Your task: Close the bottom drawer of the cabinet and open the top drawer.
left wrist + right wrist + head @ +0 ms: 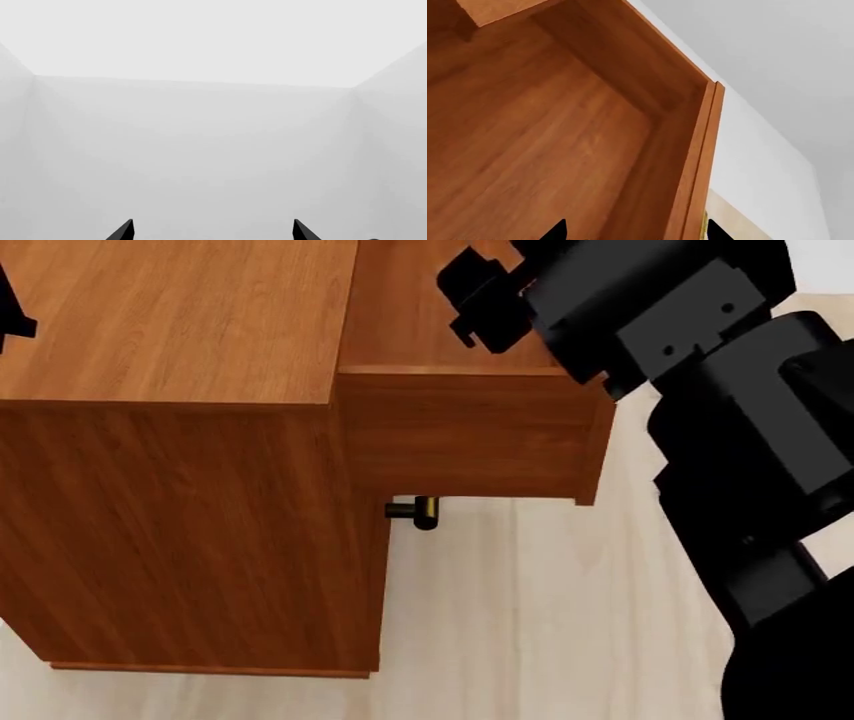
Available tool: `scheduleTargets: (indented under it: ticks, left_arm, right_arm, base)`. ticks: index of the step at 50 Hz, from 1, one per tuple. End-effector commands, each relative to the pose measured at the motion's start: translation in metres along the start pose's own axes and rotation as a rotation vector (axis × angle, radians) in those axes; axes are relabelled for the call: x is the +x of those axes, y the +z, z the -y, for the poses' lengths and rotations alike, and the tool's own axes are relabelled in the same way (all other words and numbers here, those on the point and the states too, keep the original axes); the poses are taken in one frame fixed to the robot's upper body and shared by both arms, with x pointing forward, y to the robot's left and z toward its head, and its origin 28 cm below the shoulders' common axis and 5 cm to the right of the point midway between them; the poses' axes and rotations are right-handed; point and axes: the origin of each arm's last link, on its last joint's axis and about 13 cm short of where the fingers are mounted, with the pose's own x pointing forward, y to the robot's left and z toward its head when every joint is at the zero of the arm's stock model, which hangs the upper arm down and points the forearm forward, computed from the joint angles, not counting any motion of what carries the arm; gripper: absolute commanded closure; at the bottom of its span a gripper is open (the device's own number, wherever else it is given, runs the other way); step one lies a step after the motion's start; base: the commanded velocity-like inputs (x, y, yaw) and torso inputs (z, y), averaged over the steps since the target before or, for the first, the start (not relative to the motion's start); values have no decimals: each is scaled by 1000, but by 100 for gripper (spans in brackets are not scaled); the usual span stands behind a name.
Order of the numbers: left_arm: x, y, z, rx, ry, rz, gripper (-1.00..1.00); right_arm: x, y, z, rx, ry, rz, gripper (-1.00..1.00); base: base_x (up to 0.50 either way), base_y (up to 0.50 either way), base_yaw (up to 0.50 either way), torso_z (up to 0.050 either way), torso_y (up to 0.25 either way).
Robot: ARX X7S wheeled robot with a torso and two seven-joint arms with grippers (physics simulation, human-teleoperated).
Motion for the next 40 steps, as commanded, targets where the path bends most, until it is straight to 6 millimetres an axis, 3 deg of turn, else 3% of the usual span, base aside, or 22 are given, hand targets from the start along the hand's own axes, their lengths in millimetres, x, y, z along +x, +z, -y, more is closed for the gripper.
scheduleTargets:
  ticks: [1,40]
  left_arm:
    - [0,0,0,-2,2,1,-100]
    - [1,-2,-2,-3,7,-1,-100]
  right_arm:
    - [9,-26,-2,17,4,-99,-100]
    - [10,-47,24,46,-88,-230,-100]
  base:
    - [9,0,0,0,0]
    - [1,0,0,0,-5]
